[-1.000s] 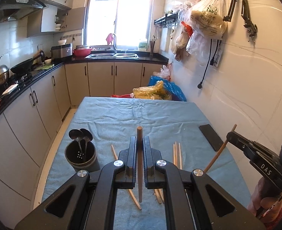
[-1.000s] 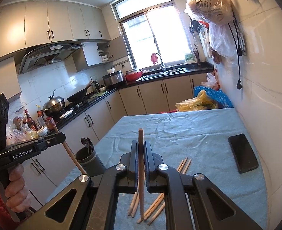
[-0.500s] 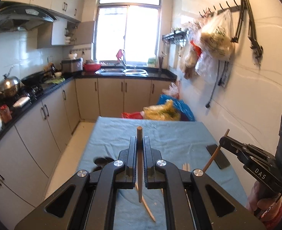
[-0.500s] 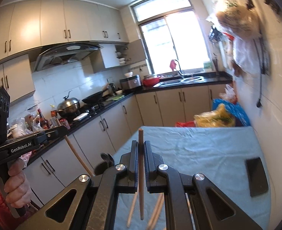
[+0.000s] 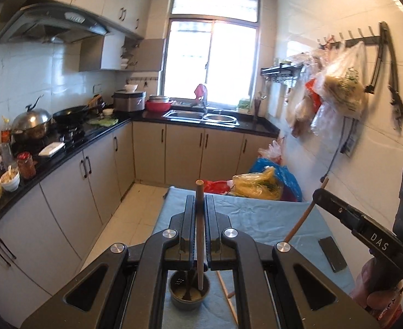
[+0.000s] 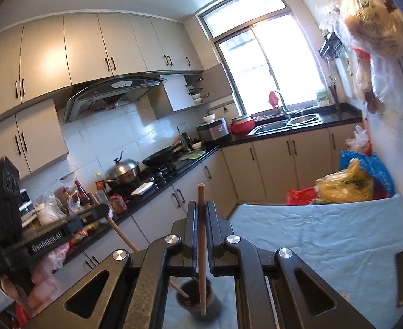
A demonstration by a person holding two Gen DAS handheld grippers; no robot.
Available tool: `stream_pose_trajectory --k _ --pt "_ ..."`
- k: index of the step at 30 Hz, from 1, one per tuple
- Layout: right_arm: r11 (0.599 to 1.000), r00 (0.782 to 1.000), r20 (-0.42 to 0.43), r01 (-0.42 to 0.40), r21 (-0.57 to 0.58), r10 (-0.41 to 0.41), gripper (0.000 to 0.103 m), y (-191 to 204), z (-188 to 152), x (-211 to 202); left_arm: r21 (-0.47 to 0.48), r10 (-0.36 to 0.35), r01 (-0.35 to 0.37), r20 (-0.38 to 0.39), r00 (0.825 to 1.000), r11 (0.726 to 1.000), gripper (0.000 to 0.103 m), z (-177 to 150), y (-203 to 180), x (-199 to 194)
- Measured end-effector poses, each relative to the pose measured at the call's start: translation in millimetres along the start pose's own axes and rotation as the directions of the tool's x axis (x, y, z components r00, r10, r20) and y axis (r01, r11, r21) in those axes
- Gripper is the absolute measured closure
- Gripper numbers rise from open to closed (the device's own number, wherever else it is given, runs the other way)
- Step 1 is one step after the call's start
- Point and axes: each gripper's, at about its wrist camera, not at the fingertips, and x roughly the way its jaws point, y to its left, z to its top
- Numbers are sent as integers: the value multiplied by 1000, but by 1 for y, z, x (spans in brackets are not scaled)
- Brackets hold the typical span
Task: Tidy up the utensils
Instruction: 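Lower both chopsticks into the black holder with both tools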
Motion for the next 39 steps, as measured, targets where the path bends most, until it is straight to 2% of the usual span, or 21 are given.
stream_pose_trajectory --k 9,17,21,29,39 --pt "1000 999 -33 21 8 -21 97 5 -22 67 -88 10 -17 -77 997 996 98 -22 46 47" --pt "997 989 -131 76 -2 -76 97 -9 -56 111 -114 5 -21 -138 990 993 98 -46 65 82" --pt "997 981 -177 78 15 -75 97 -19 -68 122 -127 -7 -15 -169 986 992 98 -57 72 96" --pt "997 965 -256 70 23 -62 96 -23 -86 137 -129 -27 4 -178 984 992 97 -66 74 102" --pt "998 959 -280 59 24 -50 95 -22 -86 133 -138 -37 12 -175 984 990 97 -68 76 99"
